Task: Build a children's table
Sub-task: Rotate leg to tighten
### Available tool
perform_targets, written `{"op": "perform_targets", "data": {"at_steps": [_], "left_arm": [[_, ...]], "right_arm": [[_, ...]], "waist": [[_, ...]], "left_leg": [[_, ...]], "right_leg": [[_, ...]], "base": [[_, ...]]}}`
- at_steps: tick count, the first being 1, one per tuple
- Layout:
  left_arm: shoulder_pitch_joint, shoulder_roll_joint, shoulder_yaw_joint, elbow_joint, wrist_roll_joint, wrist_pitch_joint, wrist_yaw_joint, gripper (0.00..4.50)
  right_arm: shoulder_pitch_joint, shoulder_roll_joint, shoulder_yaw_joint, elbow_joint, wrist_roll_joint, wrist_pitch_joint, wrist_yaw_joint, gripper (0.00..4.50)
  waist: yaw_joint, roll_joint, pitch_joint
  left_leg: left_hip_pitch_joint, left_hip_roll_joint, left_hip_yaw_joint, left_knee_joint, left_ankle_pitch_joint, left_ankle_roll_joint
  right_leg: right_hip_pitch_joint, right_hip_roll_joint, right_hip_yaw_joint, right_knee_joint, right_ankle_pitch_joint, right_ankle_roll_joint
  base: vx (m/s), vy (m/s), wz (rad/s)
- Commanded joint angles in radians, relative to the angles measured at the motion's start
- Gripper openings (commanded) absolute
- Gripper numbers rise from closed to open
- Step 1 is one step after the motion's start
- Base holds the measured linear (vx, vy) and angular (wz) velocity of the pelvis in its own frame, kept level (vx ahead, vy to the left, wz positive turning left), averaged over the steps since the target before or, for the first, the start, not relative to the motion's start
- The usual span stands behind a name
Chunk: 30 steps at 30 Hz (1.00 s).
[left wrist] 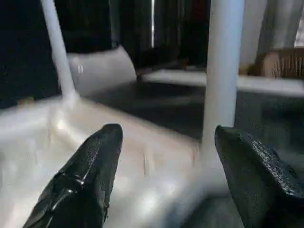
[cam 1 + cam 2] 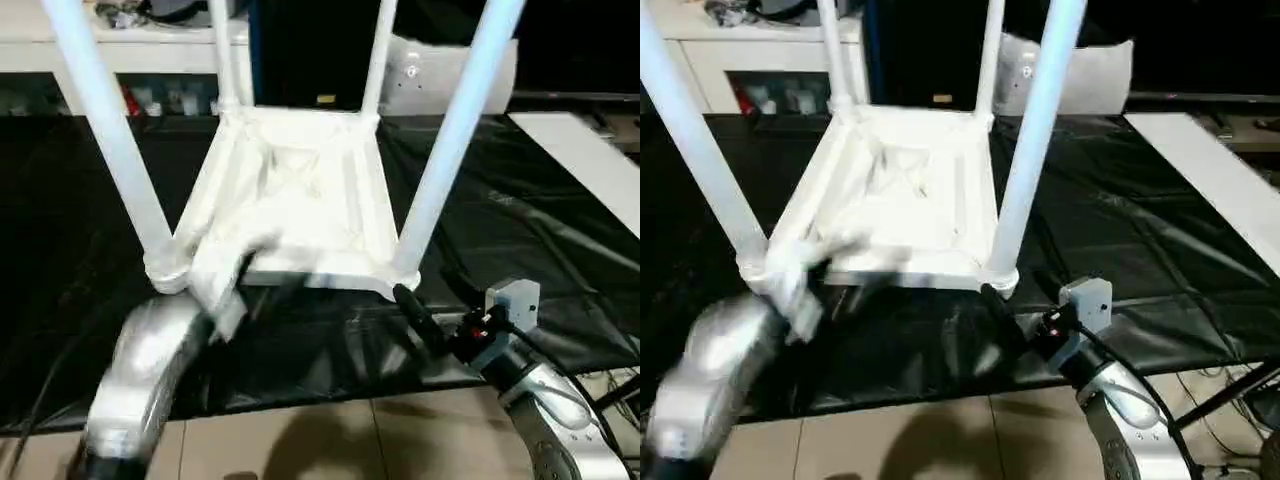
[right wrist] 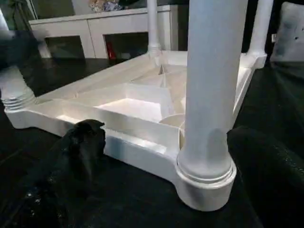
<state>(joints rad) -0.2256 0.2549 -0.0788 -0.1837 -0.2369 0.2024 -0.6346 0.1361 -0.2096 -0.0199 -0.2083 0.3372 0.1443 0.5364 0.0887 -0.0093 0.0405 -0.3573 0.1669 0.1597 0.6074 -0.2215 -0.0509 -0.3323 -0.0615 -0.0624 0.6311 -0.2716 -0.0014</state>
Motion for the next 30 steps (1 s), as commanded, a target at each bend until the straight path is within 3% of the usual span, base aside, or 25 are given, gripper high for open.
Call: {"op": "perform_targets", "data": {"at_steps": [1, 3, 6, 8, 10, 11, 13, 14, 15, 17, 18, 19, 20, 21, 22, 23, 24, 25, 26, 27, 30], "left_arm": [[-0.02, -0.021, -0.027, -0.071, 0.004, 0.113, 0.057, 3.48], [-0.02, -0.035, -0.025, -0.117, -0.002, 0.164, 0.099, 3.48], [0.02, -0.024, -0.017, -0.163, -0.003, 0.211, 0.131, 3.48], [0.048, -0.021, -0.003, -0.205, -0.019, 0.266, 0.159, 3.48], [0.074, -0.024, 0.014, -0.242, -0.029, 0.319, 0.183, 3.48], [0.087, -0.024, 0.018, -0.252, -0.03, 0.331, 0.188, 3.48], [0.116, -0.03, 0.033, -0.256, -0.032, 0.335, 0.199, 3.48], [0.13, -0.035, 0.045, -0.251, -0.026, 0.323, 0.211, 3.48], [0.148, -0.042, 0.066, -0.246, -0.027, 0.318, 0.227, 3.48], [0.171, -0.046, 0.095, -0.251, -0.03, 0.314, 0.253, 3.48], [0.185, -0.043, 0.109, -0.254, -0.035, 0.312, 0.257, 3.48], [0.185, -0.043, 0.109, -0.254, -0.035, 0.312, 0.257, 3.48], [0.215, -0.04, 0.117, -0.275, -0.036, 0.316, 0.263, 3.48], [0.228, -0.042, 0.116, -0.289, -0.043, 0.325, 0.265, 3.48], [0.234, -0.04, 0.112, -0.3, -0.048, 0.335, 0.26, 3.48], [0.239, -0.037, 0.105, -0.304, -0.046, 0.333, 0.256, 3.48], [0.247, -0.03, 0.091, -0.315, -0.038, 0.331, 0.25, 3.48], [0.248, -0.028, 0.087, -0.317, -0.035, 0.332, 0.251, 3.48], [0.251, -0.03, 0.08, -0.321, -0.029, 0.331, 0.256, 3.48], [0.249, -0.032, 0.064, -0.325, -0.024, 0.323, 0.255, 3.48], [0.238, -0.027, 0.012, -0.315, 0.001, 0.306, 0.243, 3.48]], "right_arm": [[0.007, -0.007, -0.003, -0.016, -0.007, -0.002, -0.005, 4.5], [0.01, -0.006, 0.002, -0.019, -0.009, 0.0, -0.011, 4.5], [0.008, 0.001, 0.008, -0.028, -0.013, 0.009, -0.025, 4.5], [0.003, 0.007, 0.011, -0.031, -0.015, 0.017, -0.036, 4.5], [-0.004, 0.014, 0.017, -0.032, -0.017, 0.021, -0.047, 4.5], [-0.002, 0.017, 0.02, -0.034, -0.02, 0.018, -0.051, 4.5], [0.006, 0.022, 0.022, -0.052, -0.025, 0.016, -0.064, 4.5], [0.011, 0.022, 0.023, -0.069, -0.026, 0.023, -0.07, 4.5], [0.021, 0.023, 0.021, -0.092, -0.041, 0.027, -0.092, 4.5], [0.038, 0.022, 0.02, -0.125, -0.063, 0.025, -0.116, 4.5], [0.055, 0.017, 0.027, -0.151, -0.058, 0.038, -0.113, 4.5], [0.055, 0.017, 0.027, -0.151, -0.058, 0.038, -0.113, 4.5], [0.09, 0.018, 0.033, -0.198, 0.014, 0.091, -0.092, 4.5], [0.098, 0.012, 0.033, -0.208, 0.005, 0.097, -0.098, 4.5], [0.095, 0.01, 0.033, -0.213, 0.0, 0.099, -0.103, 4.5], [0.092, 0.009, 0.032, -0.212, -0.003, 0.096, -0.103, 4.5], [0.079, 0.009, 0.032, -0.203, -0.02, 0.088, -0.114, 4.5], [0.073, 0.009, 0.032, -0.197, -0.029, 0.083, -0.118, 4.5], [0.071, 0.008, 0.03, -0.192, -0.039, 0.077, -0.123, 4.5], [0.063, 0.001, 0.026, -0.186, -0.037, 0.08, -0.118, 4.5], [0.051, -0.017, -0.015, -0.183, -0.019, 0.107, -0.127, 4.5]], "waist": [[-0.001, 0.0, -0.042], [-0.003, -0.004, -0.041], [-0.009, -0.011, -0.038], [-0.008, -0.005, -0.04], [-0.007, -0.001, -0.042], [-0.005, 0.016, -0.044], [-0.006, 0.009, -0.042], [-0.005, 0.01, -0.039], [-0.004, 0.022, -0.039], [-0.006, 0.016, -0.037], [-0.009, 0.02, -0.021], [-0.01, 0.017, -0.023], [-0.017, 0.005, -0.012], [-0.019, -0.006, -0.012], [-0.017, 0.006, -0.011], [-0.022, -0.007, -0.016], [-0.021, -0.004, -0.016], [-0.024, -0.006, -0.02], [-0.033, -0.005, -0.019], [-0.036, -0.013, -0.026], [-0.037, 0.0, -0.026]], "left_leg": [[-0.001, 0.07, -0.027, -0.083, -0.021, 0.037], [-0.006, 0.066, -0.025, -0.081, -0.022, 0.055], [-0.006, 0.064, -0.022, -0.081, -0.04, 0.067], [0.0, 0.069, -0.021, -0.08, -0.036, 0.062], [-0.002, 0.07, -0.022, -0.078, -0.011, 0.062], [0.0, 0.069, -0.024, -0.076, -0.008, 0.061], [-0.001, 0.071, -0.023, -0.078, -0.017, 0.059], [-0.001, 0.07, -0.022, -0.081, -0.053, 0.05], [0.0, 0.071, -0.023, -0.081, -0.062, 0.044], [0.0, 0.071, -0.023, -0.085, -0.086, 0.029], [-0.003, 0.07, -0.022, -0.09, -0.104, 0.027], [-0.001, 0.069, -0.022, -0.09, -0.133, 0.025], [-0.002, 0.07, -0.019, -0.095, -0.162, 0.032], [-0.004, 0.07, -0.02, -0.096, -0.166, 0.035], [-0.003, 0.071, -0.021, -0.097, -0.168, 0.031], [0.0, 0.071, -0.02, -0.096, -0.169, 0.027], [-0.001, 0.072, -0.022, -0.096, -0.162, 0.025], [0.0, 0.073, -0.022, -0.096, -0.153, 0.024], [-0.004, 0.072, -0.022, -0.095, -0.124, 0.023], [-0.002, 0.072, -0.021, -0.092, -0.115, 0.025], [-0.002, 0.07, -0.021, -0.087, -0.072, 0.03]], "right_leg": [[0.025, -0.095, 0.06, -0.061, 0.191, -0.201], [0.029, -0.095, 0.059, -0.063, 0.193, -0.199], [0.027, -0.092, 0.059, -0.073, 0.113, -0.184], [0.021, -0.087, 0.06, -0.072, 0.098, -0.184], [0.02, -0.083, 0.059, -0.065, 0.158, -0.195], [0.016, -0.081, 0.058, -0.063, 0.178, -0.198], [0.016, -0.08, 0.057, -0.065, 0.187, -0.2], [0.016, -0.079, 0.057, -0.069, 0.156, -0.192], [0.015, -0.08, 0.058, -0.068, 0.146, -0.19], [0.016, -0.08, 0.059, -0.074, 0.113, -0.172], [0.007, -0.078, 0.06, -0.078, 0.091, -0.167], [0.01, -0.079, 0.062, -0.083, 0.047, -0.158], [0.005, -0.077, 0.064, -0.09, -0.003, -0.15], [0.009, -0.078, 0.064, -0.089, -0.031, -0.145], [0.004, -0.081, 0.065, -0.092, -0.075, -0.139], [0.004, -0.079, 0.065, -0.095, -0.096, -0.135], [0.003, -0.081, 0.065, -0.092, -0.095, -0.136], [0.005, -0.081, 0.065, -0.091, -0.087, -0.137], [0.004, -0.079, 0.064, -0.087, -0.042, -0.138], [0.008, -0.078, 0.064, -0.086, -0.026, -0.138], [0.008, -0.078, 0.065, -0.079, 0.06, -0.142]], "base": [[0.0, 0.0, 0.0], [0.0, 0.0, 0.0], [0.0, 0.0, 0.0], [0.0, 0.0, 0.0], [0.0, 0.0, 0.0], [0.0, 0.0, 0.0], [0.0, 0.0, 0.0], [0.0, 0.0, 0.0], [0.0, 0.0, 0.0], [0.0, 0.0, 0.0], [0.0, 0.0, 0.0], [0.0, 0.0, 0.0], [0.0, 0.0, 0.0], [0.0, 0.0, 0.0], [0.0, 0.0, 0.0], [0.0, 0.0, 0.0], [0.0, 0.0, 0.0], [0.0, 0.0, 0.0], [0.0, 0.0, 0.0], [0.0, 0.0, 0.0], [0.0, 0.0, 0.0]]}}
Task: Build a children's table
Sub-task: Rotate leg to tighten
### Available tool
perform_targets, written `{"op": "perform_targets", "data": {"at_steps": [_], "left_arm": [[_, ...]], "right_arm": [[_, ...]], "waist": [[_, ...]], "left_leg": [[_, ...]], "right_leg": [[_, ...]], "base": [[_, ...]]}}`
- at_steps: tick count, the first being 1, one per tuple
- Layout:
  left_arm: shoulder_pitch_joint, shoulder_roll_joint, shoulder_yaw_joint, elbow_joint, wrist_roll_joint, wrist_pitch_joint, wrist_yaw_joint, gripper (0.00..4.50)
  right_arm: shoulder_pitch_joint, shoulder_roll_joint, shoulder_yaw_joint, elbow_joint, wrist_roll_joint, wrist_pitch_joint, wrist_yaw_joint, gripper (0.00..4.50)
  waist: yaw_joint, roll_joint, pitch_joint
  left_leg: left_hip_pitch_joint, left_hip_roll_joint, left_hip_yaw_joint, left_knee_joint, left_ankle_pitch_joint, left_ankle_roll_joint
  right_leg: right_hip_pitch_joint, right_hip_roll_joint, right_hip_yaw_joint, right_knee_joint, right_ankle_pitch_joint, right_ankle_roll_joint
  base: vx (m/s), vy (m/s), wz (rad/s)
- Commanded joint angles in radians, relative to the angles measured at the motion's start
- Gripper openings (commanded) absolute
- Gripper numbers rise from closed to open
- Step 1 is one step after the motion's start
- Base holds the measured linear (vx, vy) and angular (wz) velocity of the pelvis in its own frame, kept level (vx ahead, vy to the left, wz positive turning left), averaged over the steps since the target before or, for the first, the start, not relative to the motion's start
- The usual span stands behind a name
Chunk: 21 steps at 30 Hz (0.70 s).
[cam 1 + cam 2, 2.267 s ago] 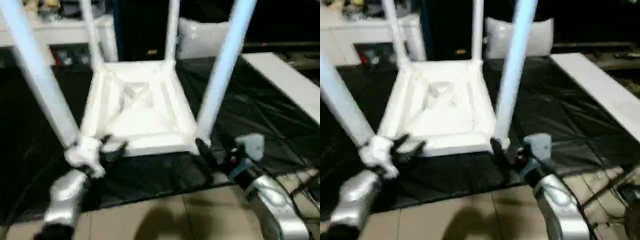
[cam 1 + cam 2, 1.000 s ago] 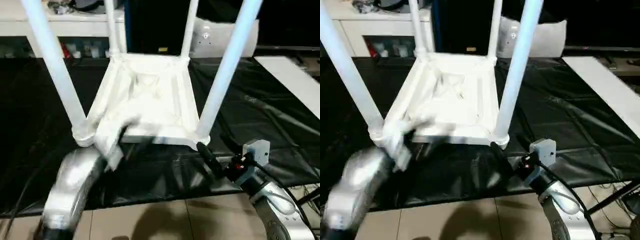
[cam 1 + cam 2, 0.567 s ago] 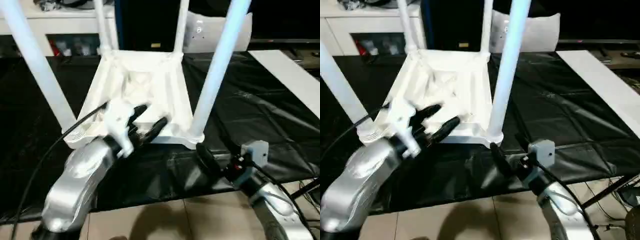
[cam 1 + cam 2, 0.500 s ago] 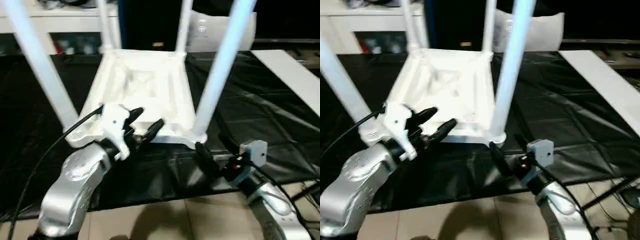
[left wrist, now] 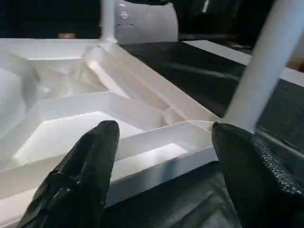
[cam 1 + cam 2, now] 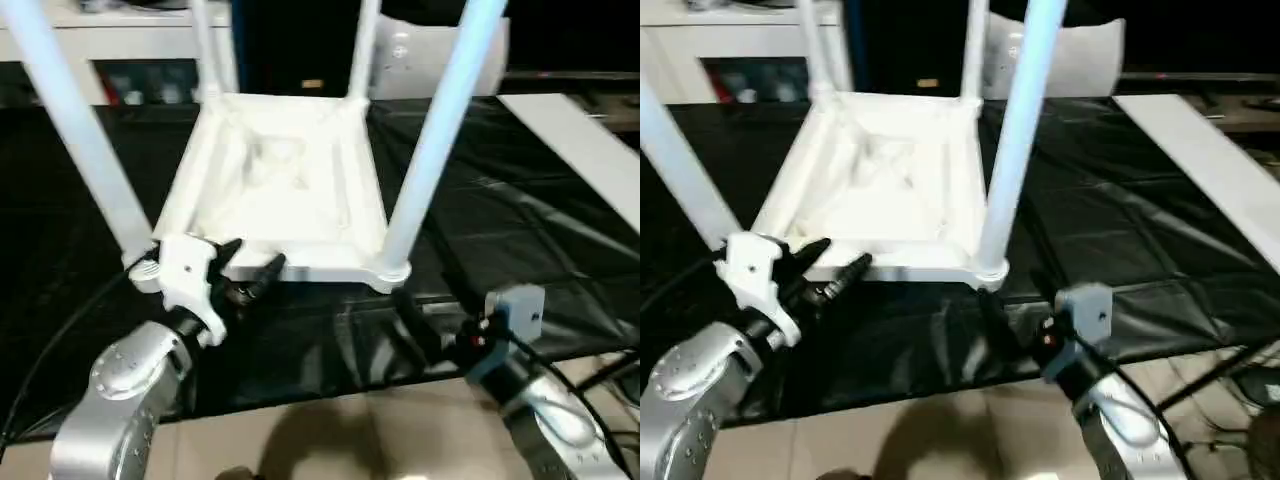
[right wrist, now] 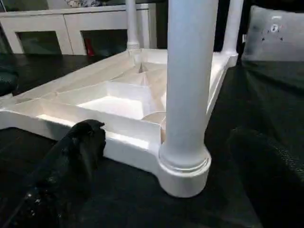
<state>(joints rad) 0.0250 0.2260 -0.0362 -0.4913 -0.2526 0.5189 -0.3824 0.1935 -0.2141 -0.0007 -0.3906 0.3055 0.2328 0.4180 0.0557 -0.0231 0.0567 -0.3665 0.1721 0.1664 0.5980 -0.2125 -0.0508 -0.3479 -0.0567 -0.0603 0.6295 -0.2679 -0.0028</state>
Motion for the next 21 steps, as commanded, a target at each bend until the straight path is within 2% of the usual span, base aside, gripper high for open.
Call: {"op": "perform_targets", "data": {"at_steps": [1, 2, 3, 4, 5, 6, 7, 8, 9, 10, 11, 12, 13, 14, 15, 16, 17, 18, 19, 21], "left_arm": [[-0.012, -0.006, -0.055, -0.002, 0.029, -0.017, -0.005, 3.48], [-0.013, -0.015, -0.069, 0.006, 0.037, -0.022, 0.0, 3.48], [-0.013, -0.013, -0.082, 0.006, 0.042, -0.023, 0.0, 3.48], [-0.013, -0.01, -0.089, 0.005, 0.045, -0.024, -0.001, 3.48], [-0.024, -0.006, -0.102, -0.007, 0.046, -0.009, 0.0, 3.48], [-0.03, -0.013, -0.1, -0.019, 0.034, 0.003, 0.007, 3.48], [-0.032, -0.015, -0.097, -0.019, 0.032, 0.004, 0.009, 3.48], [-0.035, -0.015, -0.089, -0.013, 0.03, 0.004, 0.013, 3.48], [-0.034, -0.009, -0.087, -0.01, 0.037, 0.001, 0.015, 3.48], [-0.032, -0.003, -0.085, -0.009, 0.043, -0.002, 0.015, 3.48], [-0.035, -0.003, -0.078, -0.011, 0.039, 0.001, 0.018, 3.48], [-0.05, -0.013, -0.067, -0.004, 0.024, 0.003, 0.018, 3.48], [-0.064, -0.018, -0.058, 0.003, 0.014, 0.006, 0.017, 3.48], [-0.084, -0.024, -0.061, 0.03, 0.009, -0.004, 0.009, 3.48], [-0.086, -0.024, -0.061, 0.032, 0.009, -0.005, 0.008, 3.48], [-0.109, -0.021, -0.07, 0.065, 0.015, -0.016, -0.003, 3.48], [-0.127, -0.028, -0.084, 0.103, 0.017, -0.018, -0.008, 3.48], [-0.133, -0.036, -0.084, 0.116, 0.01, -0.013, -0.008, 3.48], [-0.142, -0.044, -0.087, 0.136, 0.011, -0.016, -0.007, 3.48], [-0.145, -0.048, -0.095, 0.146, 0.018, -0.024, -0.004, 3.48]], "right_arm": [[-0.005, -0.023, -0.055, 0.008, 0.03, 0.025, 0.0, 4.5], [-0.006, -0.033, -0.065, 0.016, 0.032, 0.025, 0.005, 4.5], [-0.007, -0.045, -0.066, 0.015, 0.026, 0.026, 0.01, 4.5], [-0.007, -0.053, -0.064, 0.013, 0.02, 0.027, 0.012, 4.5], [-0.021, -0.053, -0.077, 0.009, 0.039, 0.043, 0.008, 4.5], [-0.043, -0.048, -0.082, 0.023, 0.06, 0.051, 0.013, 4.5], [-0.049, -0.048, -0.081, 0.031, 0.058, 0.048, 0.016, 4.5], [-0.067, -0.05, -0.07, 0.053, 0.05, 0.042, 0.023, 4.5], [-0.074, -0.052, -0.064, 0.057, 0.05, 0.046, 0.028, 4.5], [-0.079, -0.053, -0.061, 0.054, 0.056, 0.053, 0.032, 4.5], [-0.086, -0.053, -0.065, 0.04, 0.073, 0.071, 0.032, 4.5], [-0.101, -0.058, -0.072, 0.025, 0.094, 0.098, 0.03, 4.5], [-0.114, -0.06, -0.075, 0.02, 0.102, 0.112, 0.026, 4.5], [-0.124, -0.074, -0.074, 0.015, 0.095, 0.116, 0.029, 4.5], [-0.125, -0.075, -0.074, 0.015, 0.094, 0.117, 0.029, 4.5], [-0.138, -0.087, -0.073, 0.014, 0.085, 0.128, 0.027, 4.5], [-0.144, -0.104, -0.077, 0.021, 0.072, 0.137, 0.026, 4.5], [-0.147, -0.112, -0.079, 0.027, 0.065, 0.138, 0.026, 4.5], [-0.153, -0.119, -0.083, 0.039, 0.053, 0.138, 0.021, 4.5], [-0.155, -0.126, -0.087, 0.046, 0.039, 0.142, 0.012, 4.5]], "waist": [[-0.004, 0.023, -0.041], [-0.005, 0.011, -0.039], [-0.005, 0.007, -0.036], [-0.005, 0.008, -0.035], [-0.006, 0.012, -0.03], [-0.007, 0.011, -0.031], [-0.008, 0.012, -0.024], [-0.014, 0.013, -0.031], [-0.018, 0.013, -0.029], [-0.02, 0.018, -0.033], [-0.019, 0.029, -0.039], [-0.023, 0.028, -0.042], [-0.023, 0.027, -0.042], [-0.021, 0.031, -0.04], [-0.02, 0.029, -0.041], [-0.016, 0.042, -0.046], [-0.018, 0.041, -0.05], [-0.018, 0.038, -0.05], [-0.019, 0.042, -0.051], [-0.022, 0.037, -0.054]], "left_leg": [[0.007, 0.064, -0.028, -0.077, -0.082, 0.028], [0.006, 0.065, -0.027, -0.077, -0.087, 0.031], [0.004, 0.064, -0.026, -0.077, -0.086, 0.032], [0.003, 0.061, -0.025, -0.077, -0.091, 0.037], [0.004, 0.061, -0.025, -0.079, -0.119, 0.037], [0.005, 0.061, -0.025, -0.079, -0.128, 0.036], [0.004, 0.061, -0.026, -0.082, -0.14, 0.035], [0.005, 0.061, -0.027, -0.08, -0.151, 0.031], [0.005, 0.061, -0.027, -0.08, -0.149, 0.031], [0.004, 0.061, -0.027, -0.077, -0.136, 0.033], [0.004, 0.061, -0.028, -0.074, -0.122, 0.033], [0.005, 0.062, -0.028, -0.071, -0.089, 0.037], [0.004, 0.061, -0.028, -0.071, -0.078, 0.041], [0.003, 0.059, -0.027, -0.069, -0.059, 0.048], [0.005, 0.057, -0.025, -0.068, -0.063, 0.05], [0.006, 0.057, -0.026, -0.066, -0.063, 0.05], [0.009, 0.058, -0.024, -0.064, -0.067, 0.043], [0.007, 0.058, -0.025, -0.064, -0.062, 0.042], [0.005, 0.057, -0.024, -0.064, -0.057, 0.04], [0.003, 0.058, -0.023, -0.063, -0.061, 0.042]], "right_leg": [[0.022, -0.082, 0.063, -0.077, 0.072, -0.142], [0.027, -0.081, 0.063, -0.077, 0.1, -0.148], [0.027, -0.081, 0.062, -0.077, 0.103, -0.149], [0.029, -0.082, 0.063, -0.078, 0.089, -0.15], [0.025, -0.082, 0.063, -0.083, 0.043, -0.15], [0.026, -0.084, 0.063, -0.084, 0.022, -0.152], [0.022, -0.084, 0.063, -0.086, -0.001, -0.153], [0.026, -0.084, 0.062, -0.087, -0.055, -0.158], [0.024, -0.085, 0.062, -0.089, -0.06, -0.161], [0.026, -0.083, 0.062, -0.089, -0.049, -0.164], [0.028, -0.084, 0.063, -0.084, -0.025, -0.167], [0.028, -0.079, 0.062, -0.08, 0.045, -0.176], [0.03, -0.079, 0.062, -0.078, 0.07, -0.182], [0.029, -0.079, 0.061, -0.074, 0.105, -0.19], [0.03, -0.079, 0.061, -0.076, 0.098, -0.193], [0.032, -0.081, 0.061, -0.074, 0.09, -0.197], [0.031, -0.078, 0.061, -0.077, 0.082, -0.19], [0.033, -0.078, 0.061, -0.075, 0.09, -0.19], [0.034, -0.078, 0.061, -0.074, 0.097, -0.19], [0.036, -0.081, 0.061, -0.075, 0.093, -0.194]], "base": [[0.0, 0.0, 0.0], [0.0, 0.0, 0.0], [0.0, 0.0, 0.0], [0.0, 0.0, 0.0], [0.0, 0.0, 0.0], [0.0, 0.0, 0.0], [0.0, 0.0, 0.0], [0.0, 0.0, 0.0], [0.0, 0.0, 0.0], [0.0, 0.0, 0.0], [0.0, 0.0, 0.0], [0.0, 0.0, 0.0], [0.0, 0.0, 0.0], [0.0, 0.0, 0.0], [0.0, 0.0, 0.0], [0.0, 0.0, 0.0], [0.0, 0.0, 0.0], [0.0, 0.0, 0.0], [0.0, 0.0, 0.0], [0.0, 0.0, 0.0]]}}
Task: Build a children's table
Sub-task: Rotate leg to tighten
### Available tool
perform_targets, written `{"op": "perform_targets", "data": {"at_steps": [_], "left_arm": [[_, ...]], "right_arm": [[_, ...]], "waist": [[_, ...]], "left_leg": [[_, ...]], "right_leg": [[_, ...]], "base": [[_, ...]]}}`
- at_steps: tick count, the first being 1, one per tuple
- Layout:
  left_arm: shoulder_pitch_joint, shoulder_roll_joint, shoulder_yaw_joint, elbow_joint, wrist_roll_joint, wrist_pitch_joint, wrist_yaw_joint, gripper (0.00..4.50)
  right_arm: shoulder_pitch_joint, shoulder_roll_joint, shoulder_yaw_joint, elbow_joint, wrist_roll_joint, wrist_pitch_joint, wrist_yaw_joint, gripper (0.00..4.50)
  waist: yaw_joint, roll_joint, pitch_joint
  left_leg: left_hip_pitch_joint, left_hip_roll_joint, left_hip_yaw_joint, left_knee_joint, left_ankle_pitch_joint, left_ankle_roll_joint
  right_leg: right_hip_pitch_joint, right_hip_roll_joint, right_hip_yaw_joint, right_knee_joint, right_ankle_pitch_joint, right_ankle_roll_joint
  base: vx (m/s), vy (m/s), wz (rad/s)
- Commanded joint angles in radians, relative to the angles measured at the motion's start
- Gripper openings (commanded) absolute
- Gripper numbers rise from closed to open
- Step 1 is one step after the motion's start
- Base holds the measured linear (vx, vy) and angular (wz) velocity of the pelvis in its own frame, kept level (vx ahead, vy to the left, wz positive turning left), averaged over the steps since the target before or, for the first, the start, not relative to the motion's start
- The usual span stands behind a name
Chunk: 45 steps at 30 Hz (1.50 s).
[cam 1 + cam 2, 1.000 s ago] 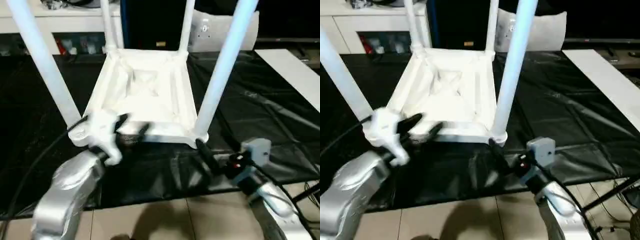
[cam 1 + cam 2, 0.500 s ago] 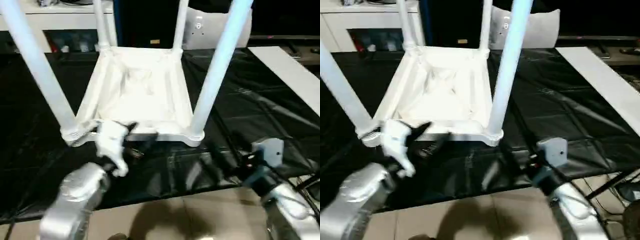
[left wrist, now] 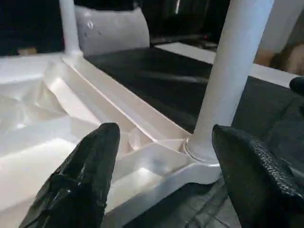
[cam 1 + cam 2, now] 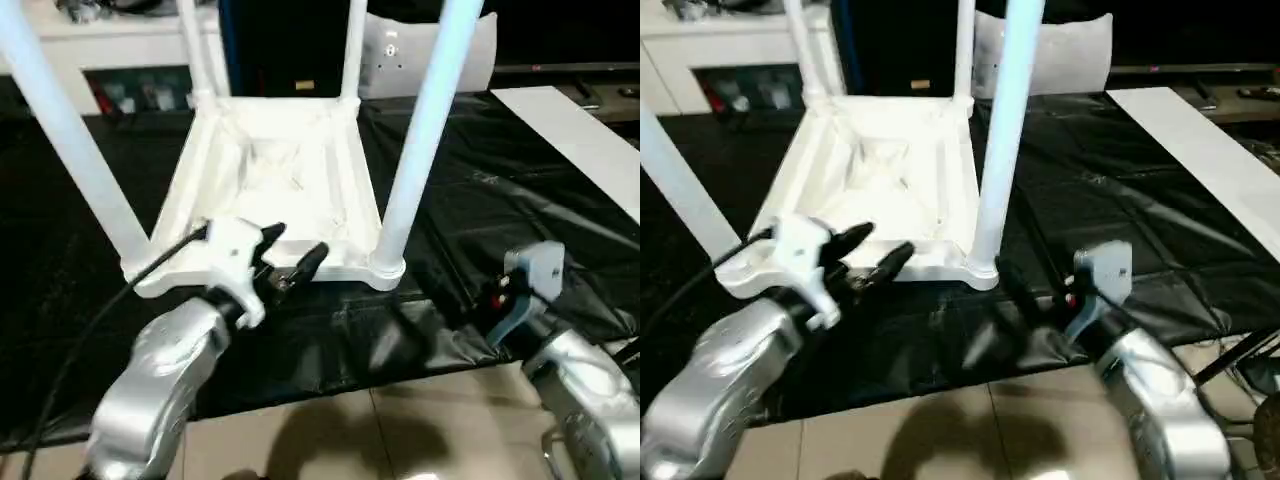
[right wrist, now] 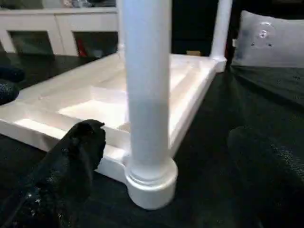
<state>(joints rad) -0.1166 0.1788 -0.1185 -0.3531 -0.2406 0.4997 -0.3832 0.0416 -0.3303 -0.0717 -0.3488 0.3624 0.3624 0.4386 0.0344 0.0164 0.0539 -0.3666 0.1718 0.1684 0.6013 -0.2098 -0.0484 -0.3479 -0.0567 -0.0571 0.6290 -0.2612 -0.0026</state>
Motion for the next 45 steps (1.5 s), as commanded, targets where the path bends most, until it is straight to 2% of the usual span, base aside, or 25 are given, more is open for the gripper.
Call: {"op": "perform_targets", "data": {"at_steps": [1, 3, 5, 7, 9, 11, 15, 16, 17, 18, 19, 21, 22, 24, 27, 31, 33, 34, 35, 37, 38, 40, 42, 44, 45], "left_arm": [[-0.005, -0.002, -0.025, 0.01, 0.014, -0.009, -0.002, 3.48], [-0.014, -0.002, -0.025, 0.019, 0.017, -0.01, -0.002, 3.48], [-0.019, -0.012, -0.026, 0.027, 0.04, 0.008, 0.039, 3.48], [-0.023, -0.007, -0.026, 0.031, 0.044, 0.016, 0.048, 3.48], [-0.021, 0.001, -0.016, 0.008, 0.03, 0.043, 0.045, 3.48], [-0.02, 0.005, -0.008, 0.005, 0.026, 0.045, 0.041, 3.48], [-0.022, 0.012, 0.005, 0.009, 0.024, 0.041, 0.037, 3.48], [-0.023, 0.014, 0.008, 0.008, 0.023, 0.041, 0.037, 3.48], [-0.02, 0.014, 0.005, 0.005, 0.024, 0.038, 0.037, 3.48], [-0.016, 0.011, -0.005, 0.001, 0.031, 0.028, 0.04, 3.48], [-0.015, 0.011, -0.006, 0.001, 0.032, 0.027, 0.04, 3.48], [-0.008, 0.003, -0.027, -0.005, 0.036, 0.009, 0.036, 3.48], [-0.01, 0.003, -0.028, -0.004, 0.036, 0.008, 0.035, 3.48], [-0.024, 0.006, -0.022, 0.013, 0.031, 0.003, 0.028, 3.48], [-0.036, 0.014, -0.017, 0.025, 0.033, 0.002, 0.024, 3.48], [-0.036, 0.014, -0.017, 0.025, 0.033, 0.002, 0.024, 3.48], [-0.043, 0.024, -0.014, 0.033, 0.033, 0.002, 0.015, 3.76], [-0.061, 0.025, 0.006, 0.05, 0.018, 0.013, 0.012, 3.82], [-0.079, 0.029, 0.023, 0.067, 0.01, 0.016, 0.01, 3.88], [-0.089, 0.026, 0.031, 0.077, 0.006, 0.018, 0.012, 4.15], [-0.094, 0.024, 0.053, 0.087, -0.01, 0.013, 0.008, 4.23], [-0.073, 0.012, 0.064, 0.064, -0.022, 0.026, 0.025, 4.25], [-0.036, 0.005, 0.062, 0.004, -0.02, 0.078, 0.064, 4.4], [-0.016, -0.015, 0.087, -0.042, -0.048, 0.106, 0.09, 4.4], [-0.005, -0.023, 0.098, -0.061, -0.057, 0.102, 0.096, 4.4]], "right_arm": [[-0.004, -0.012, -0.026, -0.001, -0.017, 0.023, -0.017, 4.5], [-0.016, -0.008, -0.026, -0.003, -0.014, 0.04, -0.031, 4.5], [-0.02, -0.003, -0.009, 0.003, -0.011, 0.043, -0.03, 4.5], [-0.027, 0.001, 0.001, 0.011, -0.012, 0.046, -0.039, 4.5], [-0.036, 0.019, 0.007, 0.005, -0.011, 0.059, -0.062, 4.5], [-0.038, 0.026, 0.012, 0.001, -0.013, 0.064, -0.071, 4.5], [-0.024, 0.026, 0.022, -0.017, -0.02, 0.06, -0.066, 4.5], [-0.017, 0.024, 0.026, -0.024, -0.025, 0.056, -0.062, 4.5], [-0.002, 0.017, 0.028, -0.041, -0.028, 0.054, -0.058, 4.5], [0.018, 0.008, 0.027, -0.056, -0.026, 0.049, -0.046, 4.5], [0.021, 0.007, 0.027, -0.057, -0.026, 0.048, -0.045, 4.5], [0.04, -0.005, 0.022, -0.066, -0.014, 0.045, -0.025, 4.5], [0.039, -0.006, 0.021, -0.062, -0.013, 0.043, -0.022, 4.5], [0.032, -0.006, 0.018, -0.035, -0.013, 0.032, -0.015, 4.5], [0.029, -0.004, 0.016, -0.021, -0.019, 0.027, -0.018, 4.5], [0.029, -0.004, 0.016, -0.021, -0.019, 0.027, -0.018, 4.5], [0.027, -0.004, 0.016, -0.012, -0.023, 0.023, -0.02, 4.5], [-0.005, -0.004, 0.015, 0.0, -0.021, 0.039, -0.026, 4.5], [-0.035, -0.003, 0.02, 0.007, -0.023, 0.058, -0.036, 4.5], [-0.053, -0.008, 0.023, 0.013, -0.024, 0.063, -0.033, 4.5], [-0.072, -0.006, 0.041, 0.006, -0.033, 0.088, -0.047, 4.5], [-0.069, 0.0, 0.038, -0.021, -0.008, 0.138, -0.059, 4.5], [-0.055, 0.017, 0.025, -0.042, 0.027, 0.173, -0.07, 4.5], [-0.05, 0.019, 0.034, -0.04, 0.023, 0.163, -0.066, 4.5], [-0.049, 0.02, 0.042, -0.037, 0.016, 0.162, -0.065, 4.5]], "waist": [[-0.003, -0.009, -0.052], [-0.003, -0.007, -0.053], [-0.003, 0.0, -0.052], [-0.003, -0.002, -0.052], [0.0, 0.008, -0.051], [-0.001, 0.003, -0.052], [-0.001, 0.007, -0.043], [-0.001, 0.006, -0.043], [-0.004, 0.0, -0.037], [-0.007, -0.018, -0.039], [-0.002, -0.009, -0.039], [-0.005, -0.016, -0.042], [-0.004, -0.009, -0.042], [-0.006, -0.007, -0.041], [-0.008, -0.012, -0.041], [-0.006, -0.011, -0.044], [-0.005, -0.013, -0.05], [-0.012, -0.03, -0.051], [-0.009, -0.018, -0.048], [-0.011, -0.017, -0.049], [-0.015, -0.019, -0.045], [-0.015, -0.017, -0.05], [-0.009, -0.017, -0.05], [-0.005, -0.019, -0.048], [-0.004, -0.033, -0.039]], "left_leg": [[0.003, 0.059, -0.024, -0.065, -0.058, 0.045], [0.003, 0.059, -0.025, -0.065, -0.051, 0.051], [0.004, 0.06, -0.026, -0.065, -0.064, 0.055], [0.003, 0.059, -0.026, -0.065, -0.072, 0.056], [0.005, 0.06, -0.027, -0.065, -0.06, 0.053], [0.005, 0.059, -0.027, -0.065, -0.055, 0.052], [0.004, 0.059, -0.026, -0.067, -0.075, 0.05], [0.006, 0.059, -0.025, -0.068, -0.087, 0.048], [0.005, 0.059, -0.024, -0.07, -0.092, 0.049], [0.006, 0.06, -0.021, -0.07, -0.091, 0.053], [0.005, 0.061, -0.025, -0.07, -0.084, 0.054], [0.005, 0.062, -0.024, -0.069, -0.078, 0.062], [0.006, 0.063, -0.025, -0.07, -0.085, 0.059], [0.005, 0.062, -0.025, -0.071, -0.096, 0.055], [0.005, 0.06, -0.024, -0.07, -0.106, 0.048], [0.003, 0.06, -0.024, -0.067, -0.064, 0.06], [0.004, 0.06, -0.024, -0.065, -0.059, 0.063], [0.004, 0.061, -0.02, -0.064, -0.056, 0.067], [0.007, 0.057, -0.02, -0.065, -0.064, 0.062], [0.008, 0.058, -0.021, -0.065, -0.064, 0.055], [0.007, 0.059, -0.02, -0.065, -0.066, 0.055], [0.007, 0.059, -0.02, -0.063, -0.046, 0.054], [0.005, 0.06, -0.022, -0.064, -0.027, 0.065], [0.003, 0.061, -0.022, -0.064, -0.032, 0.069], [0.002, 0.061, -0.019, -0.067, -0.05, 0.071]], "right_leg": [[0.036, -0.08, 0.058, -0.075, 0.089, -0.197], [0.037, -0.081, 0.058, -0.072, 0.089, -0.201], [0.035, -0.082, 0.057, -0.074, 0.067, -0.206], [0.035, -0.083, 0.057, -0.077, 0.052, -0.207], [0.031, -0.082, 0.057, -0.074, 0.06, -0.21], [0.032, -0.08, 0.056, -0.073, 0.075, -0.211], [0.029, -0.08, 0.057, -0.076, 0.066, -0.21], [0.03, -0.08, 0.057, -0.077, 0.05, -0.207], [0.027, -0.079, 0.058, -0.08, 0.041, -0.205], [0.028, -0.077, 0.059, -0.082, 0.033, -0.198], [0.03, -0.081, 0.06, -0.077, 0.031, -0.197], [0.03, -0.082, 0.059, -0.079, 0.021, -0.193], [0.029, -0.083, 0.058, -0.08, 0.006, -0.193], [0.028, -0.083, 0.058, -0.081, -0.006, -0.193], [0.028, -0.083, 0.06, -0.085, -0.028, -0.193], [0.029, -0.081, 0.059, -0.077, 0.041, -0.198], [0.032, -0.082, 0.058, -0.076, 0.051, -0.201], [0.033, -0.08, 0.059, -0.077, 0.052, -0.199], [0.029, -0.081, 0.058, -0.078, 0.008, -0.203], [0.028, -0.079, 0.058, -0.078, -0.005, -0.201], [0.026, -0.079, 0.059, -0.079, -0.005, -0.202], [0.03, -0.078, 0.06, -0.075, 0.028, -0.205], [0.031, -0.081, 0.059, -0.069, 0.073, -0.21], [0.031, -0.083, 0.059, -0.068, 0.091, -0.217], [0.027, -0.083, 0.059, -0.075, 0.064, -0.216]], "base": [[0.0, 0.0, 0.0], [0.0, 0.0, 0.0], [0.0, 0.0, 0.0], [0.0, 0.0, 0.0], [0.0, 0.0, 0.0], [0.0, 0.0, 0.0], [0.0, 0.0, 0.0], [0.0, 0.0, 0.0], [0.0, 0.0, 0.0], [0.0, 0.0, 0.0], [0.0, 0.0, 0.0], [0.0, 0.0, 0.0], [0.0, 0.0, 0.0], [0.0, 0.0, 0.0], [0.0, 0.0, 0.0], [0.0, 0.0, 0.0], [0.0, 0.0, 0.0], [0.0, 0.0, 0.0], [0.0, 0.0, 0.0], [0.0, 0.0, 0.0], [0.0, 0.0, 0.0], [0.0, 0.0, 0.0], [0.0, 0.0, 0.0], [0.0, 0.0, 0.0], [0.0, 0.0, 0.0]]}}
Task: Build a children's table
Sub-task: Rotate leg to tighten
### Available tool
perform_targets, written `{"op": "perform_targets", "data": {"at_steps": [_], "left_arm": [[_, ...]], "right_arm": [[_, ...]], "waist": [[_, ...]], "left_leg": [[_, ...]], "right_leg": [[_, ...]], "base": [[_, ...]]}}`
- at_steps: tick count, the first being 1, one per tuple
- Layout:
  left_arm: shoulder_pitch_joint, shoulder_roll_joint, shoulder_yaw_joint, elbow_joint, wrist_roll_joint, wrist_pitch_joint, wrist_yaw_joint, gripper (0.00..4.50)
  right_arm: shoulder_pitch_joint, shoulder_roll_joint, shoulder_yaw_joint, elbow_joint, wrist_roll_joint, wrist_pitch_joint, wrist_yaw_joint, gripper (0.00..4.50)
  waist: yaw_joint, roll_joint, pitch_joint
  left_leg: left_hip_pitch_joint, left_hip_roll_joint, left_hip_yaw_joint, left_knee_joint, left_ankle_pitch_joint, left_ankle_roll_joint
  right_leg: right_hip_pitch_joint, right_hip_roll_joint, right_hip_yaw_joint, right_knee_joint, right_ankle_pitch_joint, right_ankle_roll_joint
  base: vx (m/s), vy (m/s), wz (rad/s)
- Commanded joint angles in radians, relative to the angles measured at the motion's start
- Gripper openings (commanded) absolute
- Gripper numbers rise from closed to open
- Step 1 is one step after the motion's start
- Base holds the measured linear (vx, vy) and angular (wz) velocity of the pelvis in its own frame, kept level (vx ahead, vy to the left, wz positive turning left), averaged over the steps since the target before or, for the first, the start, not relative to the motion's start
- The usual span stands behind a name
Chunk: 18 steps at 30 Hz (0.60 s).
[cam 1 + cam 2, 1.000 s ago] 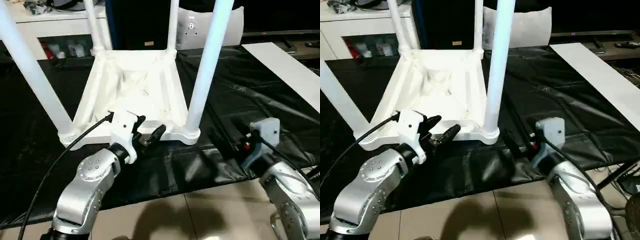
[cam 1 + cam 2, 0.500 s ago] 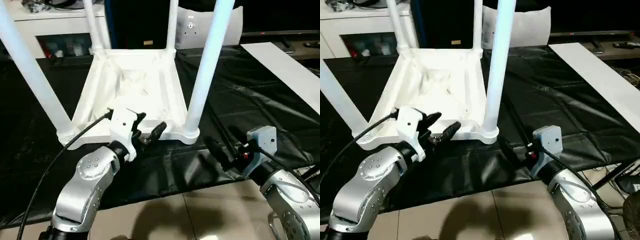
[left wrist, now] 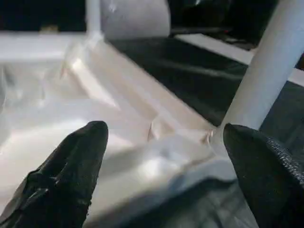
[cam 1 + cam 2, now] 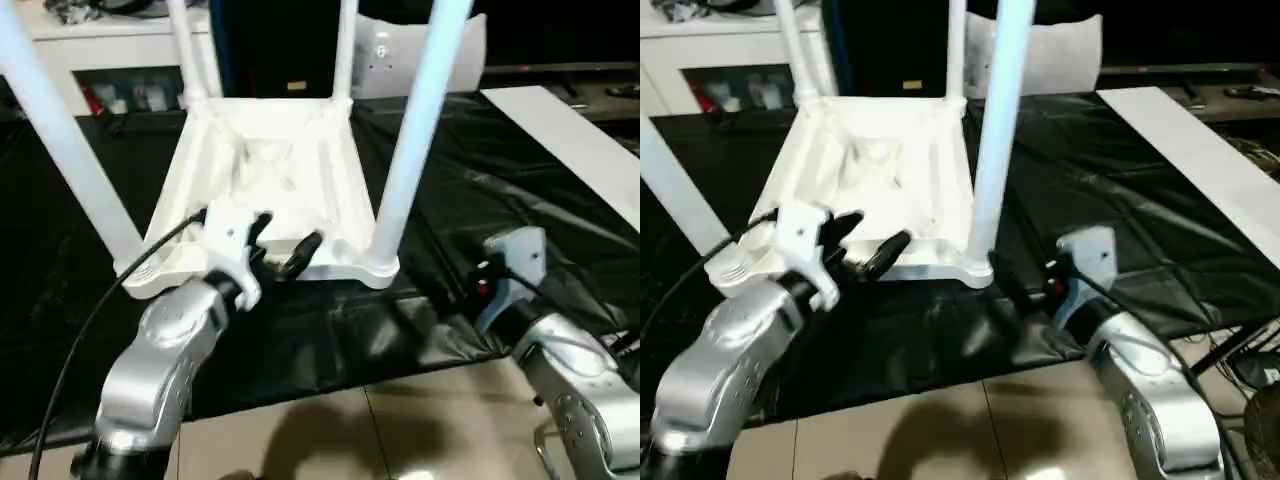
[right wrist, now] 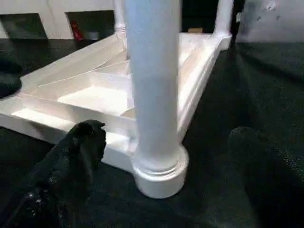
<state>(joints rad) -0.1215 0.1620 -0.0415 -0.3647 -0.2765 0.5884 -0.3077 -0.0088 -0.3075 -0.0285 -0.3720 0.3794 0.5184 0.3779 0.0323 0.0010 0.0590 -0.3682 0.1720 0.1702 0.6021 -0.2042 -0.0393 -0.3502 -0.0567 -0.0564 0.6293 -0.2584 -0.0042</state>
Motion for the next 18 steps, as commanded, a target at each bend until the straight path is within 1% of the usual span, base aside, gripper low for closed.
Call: {"op": "perform_targets", "data": {"at_steps": [1, 2, 3, 4, 5, 6, 7, 8, 9, 10, 11, 12, 13, 14, 15, 16, 17, 18], "left_arm": [[0.01, -0.013, 0.029, -0.064, -0.026, 0.009, 0.026, 4.4], [0.023, -0.016, 0.034, -0.075, -0.021, 0.008, 0.036, 4.4], [0.034, -0.01, 0.034, -0.083, -0.009, 0.005, 0.042, 4.4], [0.048, 0.009, 0.027, -0.09, 0.009, -0.006, 0.035, 4.4], [0.054, 0.018, 0.023, -0.093, 0.017, -0.011, 0.032, 4.4], [0.065, 0.025, 0.029, -0.101, 0.02, -0.007, 0.033, 4.4], [0.074, 0.017, 0.037, -0.113, 0.011, 0.0, 0.04, 4.4], [0.08, 0.01, 0.045, -0.119, 0.002, 0.007, 0.046, 4.4], [0.085, 0.004, 0.047, -0.119, 0.003, 0.008, 0.056, 4.4], [0.078, 0.0, 0.04, -0.109, 0.006, 0.008, 0.059, 4.4], [0.069, 0.0, 0.035, -0.104, 0.01, 0.009, 0.061, 4.4], [0.061, 0.0, 0.031, -0.101, 0.013, 0.007, 0.063, 4.4], [0.05, 0.0, 0.026, -0.098, 0.01, 0.004, 0.058, 4.4], [0.046, -0.001, 0.023, -0.099, 0.006, 0.003, 0.054, 4.4], [0.045, -0.003, 0.016, -0.086, 0.009, -0.014, 0.053, 4.4], [0.045, -0.004, 0.013, -0.076, 0.012, -0.024, 0.054, 4.4], [0.044, -0.006, 0.01, -0.067, 0.018, -0.034, 0.054, 4.4], [0.042, -0.006, 0.01, -0.067, 0.018, -0.035, 0.052, 4.4]], "right_arm": [[0.003, 0.001, 0.004, -0.013, -0.003, 0.005, -0.005, 4.5], [0.006, 0.006, 0.01, -0.011, -0.01, 0.001, -0.009, 4.5], [0.008, 0.017, 0.012, -0.01, -0.011, 0.0, -0.019, 4.5], [0.01, 0.037, 0.009, -0.01, -0.001, 0.009, -0.037, 4.5], [0.01, 0.046, 0.008, -0.011, 0.004, 0.014, -0.044, 4.5], [0.016, 0.059, 0.007, -0.021, 0.01, 0.027, -0.058, 4.5], [0.025, 0.062, 0.007, -0.033, 0.014, 0.036, -0.062, 4.5], [0.035, 0.06, 0.009, -0.045, 0.013, 0.039, -0.064, 4.5], [0.054, 0.057, 0.01, -0.062, 0.01, 0.037, -0.064, 4.5], [0.079, 0.056, 0.005, -0.08, 0.015, 0.036, -0.066, 4.5], [0.09, 0.054, 0.002, -0.09, 0.014, 0.039, -0.07, 4.5], [0.095, 0.053, 0.001, -0.097, 0.01, 0.043, -0.075, 4.5], [0.103, 0.052, -0.002, -0.109, 0.009, 0.047, -0.078, 4.5], [0.108, 0.052, -0.004, -0.118, 0.01, 0.048, -0.079, 4.5], [0.116, 0.048, -0.006, -0.123, 0.008, 0.037, -0.07, 4.5], [0.121, 0.047, -0.009, -0.122, 0.001, 0.024, -0.069, 4.5], [0.126, 0.057, -0.024, -0.126, 0.007, 0.015, -0.076, 4.5], [0.126, 0.06, -0.029, -0.128, 0.012, 0.015, -0.078, 4.5]], "waist": [[0.0, -0.019, -0.043], [0.0, -0.027, -0.038], [0.001, -0.027, -0.035], [-0.001, -0.033, -0.029], [0.001, -0.028, -0.029], [-0.002, -0.035, -0.029], [-0.002, -0.021, -0.027], [-0.003, -0.02, -0.029], [-0.003, -0.013, -0.03], [-0.002, -0.018, -0.029], [-0.001, -0.017, -0.026], [-0.001, -0.014, -0.023], [-0.005, -0.012, -0.019], [-0.009, -0.012, -0.019], [-0.009, -0.009, -0.018], [-0.012, -0.017, -0.012], [-0.009, -0.014, -0.015], [-0.008, -0.014, -0.019]], "left_leg": [[0.002, 0.061, -0.021, -0.069, -0.064, 0.06], [0.006, 0.062, -0.02, -0.072, -0.092, 0.052], [0.006, 0.063, -0.022, -0.075, -0.102, 0.048], [0.006, 0.062, -0.022, -0.078, -0.122, 0.041], [0.006, 0.063, -0.024, -0.081, -0.133, 0.036], [0.008, 0.062, -0.024, -0.08, -0.135, 0.026], [0.012, 0.063, -0.026, -0.082, -0.137, 0.013], [0.012, 0.066, -0.028, -0.083, -0.126, 0.002], [0.012, 0.067, -0.029, -0.083, -0.116, -0.004], [0.019, 0.068, -0.026, -0.085, -0.155, -0.013], [0.023, 0.066, -0.026, -0.09, -0.231, -0.021], [0.027, 0.063, -0.025, -0.093, -0.284, -0.025], [0.031, 0.058, -0.023, -0.096, -0.348, -0.027], [0.03, 0.053, -0.022, -0.097, -0.378, -0.018], [0.031, 0.051, -0.021, -0.098, -0.386, -0.011], [0.038, 0.046, -0.014, -0.096, -0.406, 0.006], [0.036, 0.043, -0.012, -0.095, -0.37, 0.018], [0.031, 0.043, -0.012, -0.094, -0.337, 0.026]], "right_leg": [[0.031, -0.084, 0.058, -0.075, 0.039, -0.215], [0.026, -0.082, 0.057, -0.083, -0.026, -0.206], [0.025, -0.084, 0.057, -0.083, -0.05, -0.2], [0.02, -0.082, 0.058, -0.089, -0.096, -0.183], [0.02, -0.083, 0.058, -0.089, -0.119, -0.174], [0.018, -0.082, 0.059, -0.089, -0.141, -0.156], [0.014, -0.081, 0.06, -0.089, -0.137, -0.149], [0.015, -0.078, 0.059, -0.086, -0.09, -0.146], [0.016, -0.077, 0.059, -0.083, -0.056, -0.147], [0.017, -0.076, 0.059, -0.086, -0.048, -0.146], [0.022, -0.076, 0.058, -0.092, -0.112, -0.143], [0.025, -0.075, 0.056, -0.097, -0.173, -0.141], [0.027, -0.07, 0.054, -0.111, -0.267, -0.13], [0.038, -0.065, 0.05, -0.12, -0.33, -0.124], [0.042, -0.062, 0.048, -0.124, -0.352, -0.124], [0.043, -0.059, 0.048, -0.138, -0.417, -0.123], [0.053, -0.065, 0.051, -0.144, -0.438, -0.126], [0.06, -0.065, 0.053, -0.143, -0.414, -0.128]], "base": [[0.0, 0.0, 0.0], [0.0, 0.0, 0.0], [0.0, 0.0, 0.0], [0.0, 0.0, 0.0], [0.0, 0.0, 0.0], [0.0, 0.0, 0.0], [0.0, 0.0, 0.0], [0.0, 0.0, 0.0], [0.0, 0.0, 0.0], [0.0, 0.0, 0.0], [0.0, 0.0, 0.0], [0.0, 0.0, 0.0], [0.0, 0.0, 0.0], [0.0, 0.0, 0.0], [0.0, 0.0, 0.0], [0.0, 0.0, 0.0], [0.0, 0.0, 0.0], [0.0, 0.0, 0.0]]}}
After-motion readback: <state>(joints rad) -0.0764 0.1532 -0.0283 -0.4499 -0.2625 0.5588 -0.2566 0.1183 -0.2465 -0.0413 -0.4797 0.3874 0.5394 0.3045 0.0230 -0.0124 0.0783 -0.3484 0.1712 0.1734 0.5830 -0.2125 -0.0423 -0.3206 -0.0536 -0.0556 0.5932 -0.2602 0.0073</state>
